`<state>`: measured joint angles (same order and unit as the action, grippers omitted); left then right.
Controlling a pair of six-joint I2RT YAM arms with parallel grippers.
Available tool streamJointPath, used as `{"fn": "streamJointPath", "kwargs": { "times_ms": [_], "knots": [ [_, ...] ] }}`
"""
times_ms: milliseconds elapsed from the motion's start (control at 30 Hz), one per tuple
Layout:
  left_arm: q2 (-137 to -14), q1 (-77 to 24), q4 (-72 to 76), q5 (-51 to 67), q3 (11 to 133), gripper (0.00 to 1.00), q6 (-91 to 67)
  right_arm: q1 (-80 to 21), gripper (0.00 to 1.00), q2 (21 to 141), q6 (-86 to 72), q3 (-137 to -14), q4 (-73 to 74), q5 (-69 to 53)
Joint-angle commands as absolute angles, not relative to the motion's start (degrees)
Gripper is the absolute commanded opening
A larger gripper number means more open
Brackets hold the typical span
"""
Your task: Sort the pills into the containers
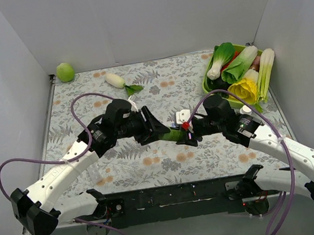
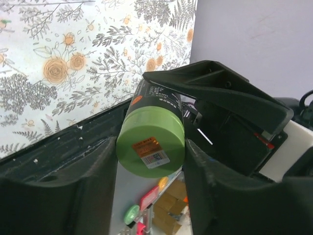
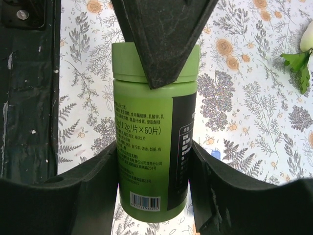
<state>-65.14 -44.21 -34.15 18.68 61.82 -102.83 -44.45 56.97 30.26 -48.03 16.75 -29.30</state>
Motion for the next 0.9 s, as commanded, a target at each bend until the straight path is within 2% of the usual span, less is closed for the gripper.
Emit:
{"fn": "streamJointPath", "kwargs": {
  "times_ms": [0,67,133,167,233,267,300,333,367,400,433,533,633,733,867],
  "knots": [
    [-64.1,-44.0,-32.0,23.5,62.1,0.20,-98.8,-44.8,0.01,56.7,28.9,-51.0,14.8,-33.2],
    [-63.4,-44.0,-26.5,26.4,60.9,0.07,-90.8,-44.8,0.01,56.6,27.9,-51.0,15.3,-38.1],
    [-62.8,-44.0,-21.7,34.1,59.1,0.05,-83.5,-44.7,0.01,56.6,24.9,-50.2,15.4,-48.8],
    [-62.7,-44.0,-20.8,37.1,58.6,0.04,-74.1,-44.7,0.01,56.6,23.6,-49.8,15.0,-56.7],
    [-61.4,-44.1,-20.6,45.3,57.6,0.04,-64.0,-44.7,0.01,56.9,14.8,-47.0,9.9,-63.5],
    [-60.3,-44.1,-20.7,47.5,57.0,0.05,-53.6,-44.8,0.01,57.0,12.0,-45.7,7.7,-66.3],
    [-59.2,-44.1,-21.1,48.9,56.8,0.10,-46.8,-44.8,0.01,56.9,5.4,-44.5,1.7,-70.8],
    [-58.0,-44.0,-20.8,47.7,55.9,0.21,-42.4,-44.8,0.01,56.8,3.0,-42.2,-1.1,-72.1],
    [-55.3,-44.0,-19.4,45.9,55.5,0.36,-40.0,-44.7,0.01,56.8,0.9,-41.6,-3.5,-73.1],
    [-54.1,-44.0,-17.8,43.2,54.9,0.71,-37.3,-44.8,0.01,56.8,0.4,-41.3,-4.4,-73.9],
    [-52.6,-44.0,-12.5,38.3,54.2,0.98,-37.7,-44.8,0.01,56.7,0.4,-41.2,-4.7,-73.6],
    [-48.2,-44.0,-4.2,33.1,52.1,0.98,-42.5,-44.6,0.01,56.4,2.7,-41.9,-1.3,-71.9],
    [-44.8,-44.0,-3.2,25.2,52.3,0.98,-52.4,-44.6,0.01,56.2,8.0,-43.7,4.1,-67.9],
    [-42.4,-44.0,-11.7,14.9,55.4,0.98,-66.8,-44.7,0.01,55.6,17.7,-46.7,11.8,-59.3],
    [-45.0,-44.0,-26.0,12.9,60.2,0.98,-82.2,-44.7,0.01,54.8,25.9,-48.5,14.6,-42.9]
  ]
}}
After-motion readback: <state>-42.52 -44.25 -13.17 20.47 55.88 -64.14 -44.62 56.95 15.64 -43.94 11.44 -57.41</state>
